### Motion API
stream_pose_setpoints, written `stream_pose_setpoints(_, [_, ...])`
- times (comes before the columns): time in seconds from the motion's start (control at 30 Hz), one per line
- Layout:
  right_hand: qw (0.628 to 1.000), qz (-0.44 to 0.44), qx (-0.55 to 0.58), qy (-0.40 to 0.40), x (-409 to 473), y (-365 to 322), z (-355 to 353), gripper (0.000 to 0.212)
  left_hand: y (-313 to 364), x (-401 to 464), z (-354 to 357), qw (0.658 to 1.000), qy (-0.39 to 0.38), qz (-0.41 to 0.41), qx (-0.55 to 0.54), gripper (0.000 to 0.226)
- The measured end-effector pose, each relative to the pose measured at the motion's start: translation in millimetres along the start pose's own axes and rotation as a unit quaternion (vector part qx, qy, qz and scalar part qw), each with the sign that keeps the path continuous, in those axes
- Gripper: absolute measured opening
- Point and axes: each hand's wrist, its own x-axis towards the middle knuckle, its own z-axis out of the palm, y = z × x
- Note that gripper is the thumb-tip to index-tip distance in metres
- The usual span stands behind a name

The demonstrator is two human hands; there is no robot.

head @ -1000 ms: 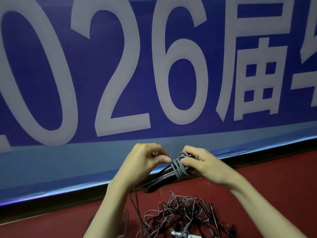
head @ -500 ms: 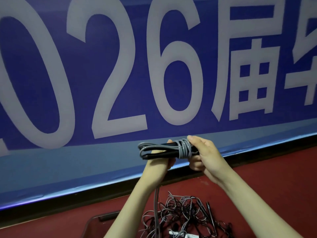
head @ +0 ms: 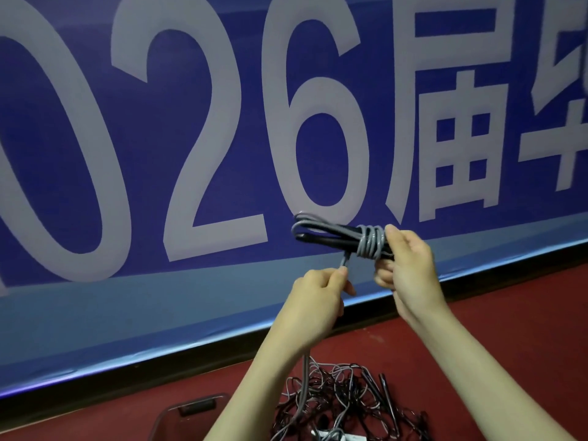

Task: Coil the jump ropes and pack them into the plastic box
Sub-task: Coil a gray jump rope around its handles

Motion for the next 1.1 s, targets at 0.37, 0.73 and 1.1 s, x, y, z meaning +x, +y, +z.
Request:
stream_pose_setpoints(0.37, [0.992,-0.072,-0.072,0.081,18.0,0.9,-26.6,0.025,11.8,-3.9,-11.3,0.996,-0.017,0.028,0.086,0.042])
stream_pose_setpoints(0.73, [0.973,0.123,0.17,0.091,16.9,-8.7,-26.1,0.028,3.3,0.6,-19.2,0.996,0.028,0.035,0.071,0.015])
stream_pose_setpoints(1.1, [0.974,0.149,0.149,0.082,12.8,8.5,-14.7,0.031,7.2,-5.1,-24.2,0.957,-0.089,0.079,0.265,0.033])
